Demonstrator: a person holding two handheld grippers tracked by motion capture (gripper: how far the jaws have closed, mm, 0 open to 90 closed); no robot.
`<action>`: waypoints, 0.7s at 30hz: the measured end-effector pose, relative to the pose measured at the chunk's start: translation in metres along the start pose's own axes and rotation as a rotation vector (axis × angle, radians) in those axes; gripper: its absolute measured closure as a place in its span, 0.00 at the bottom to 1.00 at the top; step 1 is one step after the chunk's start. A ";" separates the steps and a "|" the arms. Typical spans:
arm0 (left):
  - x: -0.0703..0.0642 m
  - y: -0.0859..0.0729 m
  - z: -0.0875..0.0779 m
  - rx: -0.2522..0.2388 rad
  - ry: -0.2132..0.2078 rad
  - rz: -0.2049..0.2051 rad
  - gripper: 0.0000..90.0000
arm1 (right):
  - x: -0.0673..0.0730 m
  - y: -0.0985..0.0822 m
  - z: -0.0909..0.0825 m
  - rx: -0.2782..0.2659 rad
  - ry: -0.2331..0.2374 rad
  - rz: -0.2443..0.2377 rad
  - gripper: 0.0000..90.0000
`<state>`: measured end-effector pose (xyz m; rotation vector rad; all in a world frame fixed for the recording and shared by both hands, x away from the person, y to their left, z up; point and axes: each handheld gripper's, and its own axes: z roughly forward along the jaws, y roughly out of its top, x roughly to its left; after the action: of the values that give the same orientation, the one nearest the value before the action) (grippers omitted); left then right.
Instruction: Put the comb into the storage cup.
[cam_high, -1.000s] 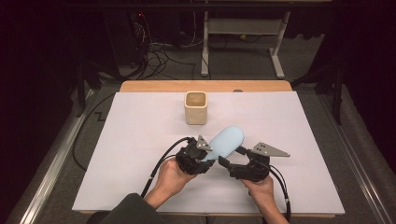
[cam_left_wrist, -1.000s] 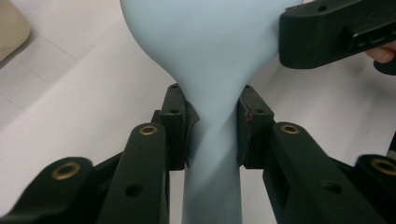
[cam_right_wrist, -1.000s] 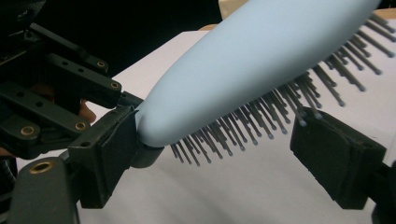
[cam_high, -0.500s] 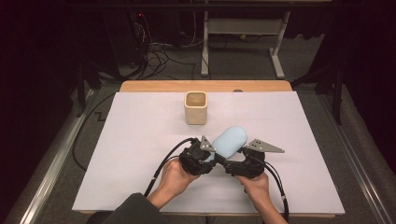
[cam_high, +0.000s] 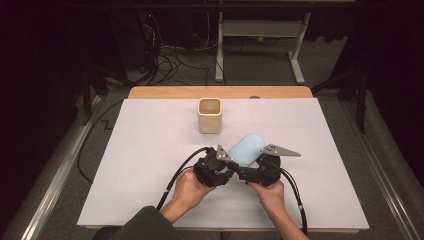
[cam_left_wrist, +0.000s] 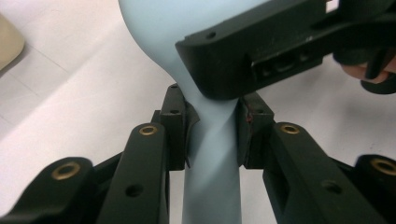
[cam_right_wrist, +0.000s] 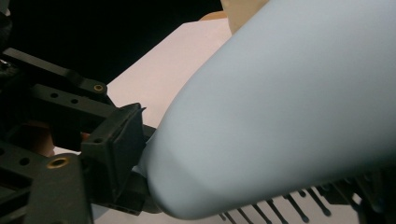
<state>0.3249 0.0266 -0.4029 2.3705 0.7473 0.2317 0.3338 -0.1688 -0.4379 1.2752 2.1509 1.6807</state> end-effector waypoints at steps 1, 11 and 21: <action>0.000 0.000 0.000 0.000 0.000 0.000 0.77 | 0.000 0.002 -0.001 0.002 0.006 0.002 0.28; 0.004 -0.001 -0.003 -0.008 0.012 0.000 0.77 | 0.001 0.018 -0.005 0.034 0.059 0.028 0.46; 0.004 -0.002 -0.007 -0.018 0.023 0.006 0.77 | 0.006 0.026 -0.007 0.064 0.101 0.026 0.58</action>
<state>0.3251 0.0338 -0.3985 2.3573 0.7457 0.2677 0.3399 -0.1688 -0.4111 1.2663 2.2714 1.7359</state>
